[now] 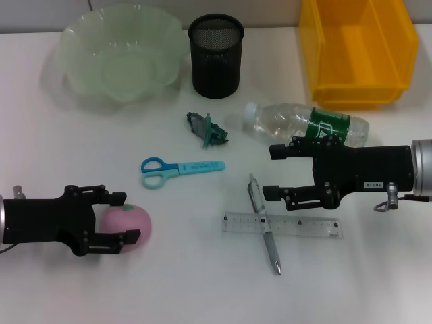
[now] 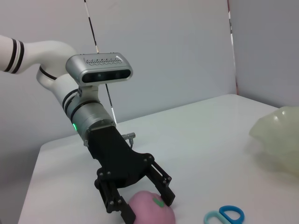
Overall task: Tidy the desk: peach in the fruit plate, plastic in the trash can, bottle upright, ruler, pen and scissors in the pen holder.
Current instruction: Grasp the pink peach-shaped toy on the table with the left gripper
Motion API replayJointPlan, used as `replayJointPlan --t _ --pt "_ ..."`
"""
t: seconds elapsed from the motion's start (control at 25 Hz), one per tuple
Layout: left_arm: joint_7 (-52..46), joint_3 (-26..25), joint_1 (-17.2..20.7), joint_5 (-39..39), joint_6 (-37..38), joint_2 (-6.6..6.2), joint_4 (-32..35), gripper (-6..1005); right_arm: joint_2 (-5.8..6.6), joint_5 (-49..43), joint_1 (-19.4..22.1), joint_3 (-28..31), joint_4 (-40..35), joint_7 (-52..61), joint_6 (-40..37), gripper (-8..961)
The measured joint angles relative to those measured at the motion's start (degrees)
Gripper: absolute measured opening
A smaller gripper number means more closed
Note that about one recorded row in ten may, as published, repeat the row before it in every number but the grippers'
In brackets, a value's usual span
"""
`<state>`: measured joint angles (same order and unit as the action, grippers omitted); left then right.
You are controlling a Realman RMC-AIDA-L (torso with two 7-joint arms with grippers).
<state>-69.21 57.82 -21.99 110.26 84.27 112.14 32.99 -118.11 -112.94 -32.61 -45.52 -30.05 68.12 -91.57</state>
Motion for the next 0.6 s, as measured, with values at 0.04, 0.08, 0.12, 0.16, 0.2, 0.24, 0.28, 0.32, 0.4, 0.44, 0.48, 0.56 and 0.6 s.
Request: replayJointPlan --t 0.04,0.08,0.12,0.16,0.2,0.24,0.28,0.32,0.4,0.44,0.48,0.56,0.6 --pt "0.0 -0.04 0.0 0.01 -0.03 0.0 -0.01 769 0.0 0.0 0.0 0.0 -0.01 0.0 0.0 788" --pt "0.04 -0.07 0.02 0.02 -0.04 0.06 -0.01 760 0.0 0.0 0.0 0.0 -0.01 0.0 0.0 788" --pt "0.04 -0.07 0.02 0.02 -0.04 0.06 -0.01 751 0.0 0.0 0.0 0.0 -0.01 0.0 0.0 788" --pt "0.2 -0.05 0.02 0.03 -0.07 0.08 0.05 742 0.0 0.0 -0.04 0.0 -0.01 0.02 0.0 788" --pt "0.2 -0.05 0.02 0.03 -0.07 0.08 0.05 732 0.0 0.0 -0.04 0.0 -0.01 0.02 0.0 788" --pt "0.25 0.03 0.02 0.05 -0.08 0.09 0.09 723 0.0 0.0 -0.06 0.0 -0.01 0.03 0.0 788" --pt "0.23 0.14 -0.04 0.42 -0.07 0.13 0.17 714 0.0 0.0 -0.07 0.0 -0.01 0.07 0.0 788" --pt "0.23 0.14 -0.04 0.42 -0.07 0.13 0.17 704 0.0 0.0 -0.07 0.0 -0.01 0.07 0.0 788" --pt "0.14 -0.1 -0.25 1.33 0.04 0.26 0.23 686 0.0 0.0 -0.08 0.0 -0.01 0.08 0.0 788" --pt "0.12 -0.26 -0.32 1.8 0.07 0.36 0.25 649 0.0 0.0 -0.09 0.0 -0.01 0.08 0.0 788" --pt "0.12 -0.35 -0.39 2.16 0.09 0.52 0.28 611 0.0 0.0 -0.09 0.0 -0.01 0.08 0.0 788" --pt "0.11 -0.36 -0.43 2.22 0.09 0.6 0.29 537 0.0 0.0 -0.09 0.0 -0.01 0.09 0.0 788" --pt "0.11 -0.38 -0.44 2.21 0.11 0.63 0.3 499 0.0 0.0 -0.09 0.0 0.0 0.08 -0.01 788"
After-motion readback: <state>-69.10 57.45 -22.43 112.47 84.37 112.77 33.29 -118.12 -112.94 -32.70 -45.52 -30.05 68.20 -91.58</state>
